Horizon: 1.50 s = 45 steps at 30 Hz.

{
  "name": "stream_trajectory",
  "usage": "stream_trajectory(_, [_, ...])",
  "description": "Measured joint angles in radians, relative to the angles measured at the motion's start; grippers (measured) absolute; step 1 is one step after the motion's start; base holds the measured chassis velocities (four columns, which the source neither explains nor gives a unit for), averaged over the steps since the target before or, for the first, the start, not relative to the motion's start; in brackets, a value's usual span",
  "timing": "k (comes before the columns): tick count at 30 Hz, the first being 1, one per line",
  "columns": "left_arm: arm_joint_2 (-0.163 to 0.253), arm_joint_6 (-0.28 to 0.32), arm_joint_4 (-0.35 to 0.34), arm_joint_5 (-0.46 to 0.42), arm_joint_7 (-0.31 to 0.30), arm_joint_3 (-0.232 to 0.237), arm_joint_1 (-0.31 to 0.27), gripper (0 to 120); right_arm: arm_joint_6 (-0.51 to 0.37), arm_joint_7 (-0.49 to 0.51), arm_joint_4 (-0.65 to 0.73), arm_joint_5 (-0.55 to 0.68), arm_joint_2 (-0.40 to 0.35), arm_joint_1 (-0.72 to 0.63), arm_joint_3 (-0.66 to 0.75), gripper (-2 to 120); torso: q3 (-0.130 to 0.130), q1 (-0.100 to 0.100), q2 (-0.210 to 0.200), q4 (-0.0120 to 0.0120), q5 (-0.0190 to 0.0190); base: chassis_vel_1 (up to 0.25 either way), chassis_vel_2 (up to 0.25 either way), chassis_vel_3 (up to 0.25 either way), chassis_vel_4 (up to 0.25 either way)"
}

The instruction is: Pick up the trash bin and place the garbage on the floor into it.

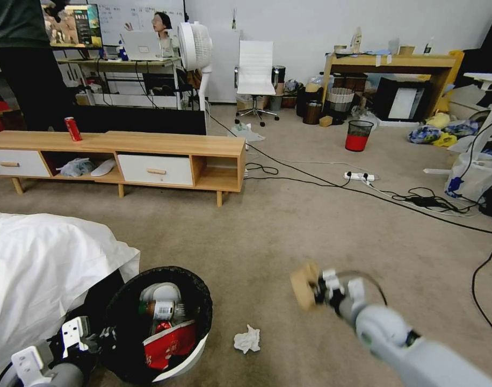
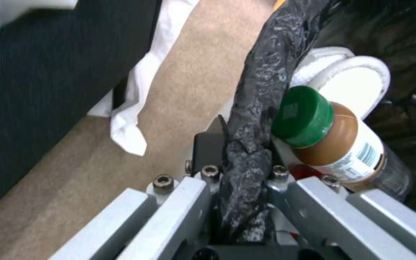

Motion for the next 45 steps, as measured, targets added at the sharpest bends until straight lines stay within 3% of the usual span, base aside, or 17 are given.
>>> stream_trajectory(9, [0.017, 0.000, -0.017, -0.033, -0.015, 0.008, -0.009, 2, 0.046, -0.030, 0.281, 0.171, -0.076, 0.194, -0.036, 0, 0.000, 0.000, 0.000, -0.0003, -0.0003, 0.000, 0.000, 0.000, 0.000])
stream_trajectory(11, [0.030, 0.000, -0.029, -0.039, -0.016, 0.008, -0.003, 2, 0.044, -0.006, 0.339, 0.337, -0.008, 0.389, -0.192, 0, 0.000, 0.000, 0.000, -0.0001, -0.0001, 0.000, 0.000, 0.000, 0.000])
stream_trajectory(12, [0.030, 0.000, -0.029, -0.039, -0.016, 0.008, -0.003, 2, 0.044, -0.006, 0.339, 0.337, -0.008, 0.389, -0.192, 0, 0.000, 0.000, 0.000, -0.0001, -0.0001, 0.000, 0.000, 0.000, 0.000])
stream_trajectory(15, [0.031, 0.000, -0.038, -0.041, -0.016, 0.010, 0.001, 2, 0.011, 0.057, 0.341, 0.432, 0.097, 0.601, -0.373, 0, 0.000, 0.000, 0.000, 0.0004, -0.0005, 0.000, 0.000, 0.000, 0.000])
stream_trajectory(19, [0.031, 0.000, -0.043, -0.039, -0.016, 0.013, 0.003, 2, -0.035, 0.119, 0.321, 0.506, 0.181, 0.706, -0.484, 0, 0.000, 0.000, 0.000, -0.0001, -0.0004, 0.000, 0.000, 0.000, 0.000])
stream_trajectory(25, [0.037, 0.000, -0.052, -0.038, -0.014, 0.011, 0.011, 2, -0.127, 0.199, 0.290, 0.630, 0.277, 0.787, -0.579, 0, 0.000, 0.000, 0.000, -0.0001, -0.0004, 0.000, 0.000, 0.000, 0.000])
stream_trajectory(30, [0.044, 0.000, -0.056, -0.040, -0.013, 0.003, 0.013, 2, -0.172, 0.237, 0.279, 0.659, 0.319, 0.807, -0.633, 0, 0.000, 0.000, 0.000, -0.0001, -0.0003, 0.000, 0.000, 0.000, 0.000])
stream_trajectory(35, [0.049, 0.000, -0.060, -0.048, -0.013, 0.002, 0.010, 2, -0.235, 0.292, 0.265, 0.694, 0.340, 0.821, -0.676, 0, 0.000, 0.000, 0.000, -0.0002, -0.0002, 0.000, 0.000, 0.000, 0.000])
stream_trajectory(45, [0.055, 0.000, -0.059, -0.055, -0.013, 0.001, 0.004, 2, -0.266, 0.312, 0.257, 0.678, 0.337, 0.802, -0.727, 0, 0.000, 0.000, 0.000, -0.0002, -0.0002, 0.000, 0.000, 0.000, 0.000])
